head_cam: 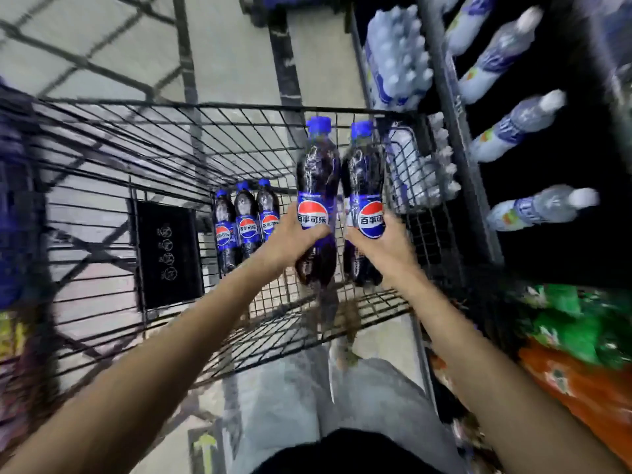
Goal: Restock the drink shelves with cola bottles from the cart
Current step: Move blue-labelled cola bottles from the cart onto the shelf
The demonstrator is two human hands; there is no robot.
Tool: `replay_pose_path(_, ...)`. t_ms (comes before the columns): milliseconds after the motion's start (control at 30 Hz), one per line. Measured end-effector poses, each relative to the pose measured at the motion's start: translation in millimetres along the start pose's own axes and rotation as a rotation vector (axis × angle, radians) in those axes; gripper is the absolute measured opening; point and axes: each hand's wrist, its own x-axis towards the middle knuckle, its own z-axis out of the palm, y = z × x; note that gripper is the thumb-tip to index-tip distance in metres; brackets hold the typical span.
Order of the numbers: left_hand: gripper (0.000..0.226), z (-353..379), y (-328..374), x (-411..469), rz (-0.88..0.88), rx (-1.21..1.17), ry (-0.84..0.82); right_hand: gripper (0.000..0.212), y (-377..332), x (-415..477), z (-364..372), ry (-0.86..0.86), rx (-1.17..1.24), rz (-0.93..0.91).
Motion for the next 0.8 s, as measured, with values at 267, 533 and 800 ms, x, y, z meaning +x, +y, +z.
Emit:
replay_pose_path(267, 0.026, 7.1, 79.1, -93.0, 0.165, -0.033, 0.084, 0.050, -52.2, -83.6, -62.7, 0.073, 0.091, -0.255)
replay_pose_path(533, 0.016, 21.8, 118.3, -174.8, 0.343, -0.062, -0.008, 0.046, -68.5, -149.2, -99.9, 0.172, 0.165, -0.381)
replay_pose_path(800, 0.015, 34.3, 99.6, -243.7, 0.401, -0.064, -0.114, 0.032, -46.6, -240.9, -99.2, 0.342, 0.204, -0.445)
